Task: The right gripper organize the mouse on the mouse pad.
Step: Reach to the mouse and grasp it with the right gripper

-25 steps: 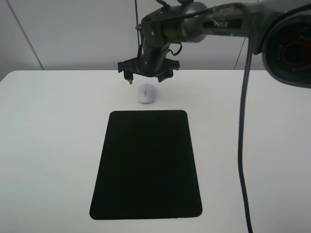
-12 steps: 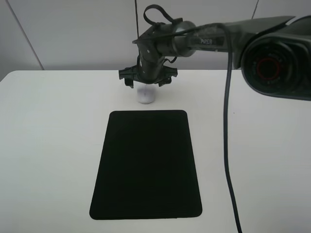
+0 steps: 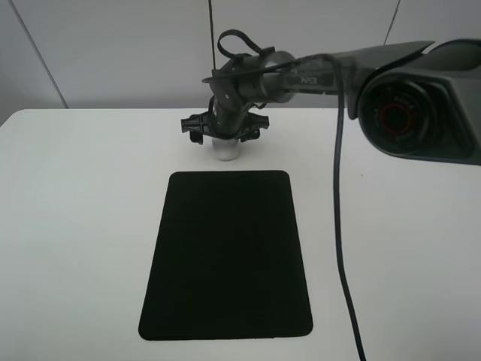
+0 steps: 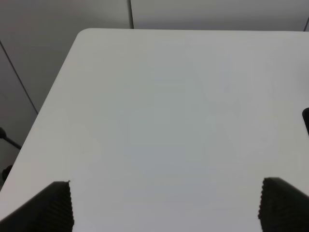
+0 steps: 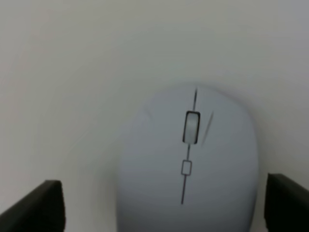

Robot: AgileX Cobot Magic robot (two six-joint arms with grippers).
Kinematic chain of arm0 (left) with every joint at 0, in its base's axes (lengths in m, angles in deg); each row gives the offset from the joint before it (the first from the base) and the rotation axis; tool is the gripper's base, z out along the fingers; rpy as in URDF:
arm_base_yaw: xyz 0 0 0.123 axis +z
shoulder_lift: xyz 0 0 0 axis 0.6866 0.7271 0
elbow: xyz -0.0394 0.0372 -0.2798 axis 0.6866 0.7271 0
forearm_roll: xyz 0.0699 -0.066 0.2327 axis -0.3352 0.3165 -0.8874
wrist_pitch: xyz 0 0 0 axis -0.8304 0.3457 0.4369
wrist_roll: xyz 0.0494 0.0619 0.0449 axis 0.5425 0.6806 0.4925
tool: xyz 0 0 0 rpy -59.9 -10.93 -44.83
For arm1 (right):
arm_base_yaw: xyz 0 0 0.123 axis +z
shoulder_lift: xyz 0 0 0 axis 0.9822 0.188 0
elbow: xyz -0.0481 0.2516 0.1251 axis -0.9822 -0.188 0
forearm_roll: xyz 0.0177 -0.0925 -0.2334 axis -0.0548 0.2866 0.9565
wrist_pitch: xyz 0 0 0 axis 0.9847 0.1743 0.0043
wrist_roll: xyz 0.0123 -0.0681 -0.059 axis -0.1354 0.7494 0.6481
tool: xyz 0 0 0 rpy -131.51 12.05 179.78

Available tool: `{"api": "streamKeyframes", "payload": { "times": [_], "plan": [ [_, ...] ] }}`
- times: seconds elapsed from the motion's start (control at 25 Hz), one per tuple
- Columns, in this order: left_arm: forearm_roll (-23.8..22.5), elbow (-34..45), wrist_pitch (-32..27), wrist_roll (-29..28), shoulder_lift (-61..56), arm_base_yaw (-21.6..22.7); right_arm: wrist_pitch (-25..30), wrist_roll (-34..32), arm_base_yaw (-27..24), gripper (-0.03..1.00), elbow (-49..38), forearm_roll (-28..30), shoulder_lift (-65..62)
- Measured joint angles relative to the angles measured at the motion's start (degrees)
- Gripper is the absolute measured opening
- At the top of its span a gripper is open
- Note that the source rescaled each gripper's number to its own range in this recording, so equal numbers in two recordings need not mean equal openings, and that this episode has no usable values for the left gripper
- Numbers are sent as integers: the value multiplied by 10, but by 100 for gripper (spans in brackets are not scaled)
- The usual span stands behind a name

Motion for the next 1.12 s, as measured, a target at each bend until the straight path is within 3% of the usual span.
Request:
{"api": "streamKeyframes", "payload": {
  "times": [0.28, 1.12],
  "plan": [
    [0, 0, 0, 0, 0, 0, -15, -2, 0, 100, 0, 25, 2],
    [0, 0, 0, 0, 0, 0, -20, -2, 0, 100, 0, 27, 23]
  ]
}}
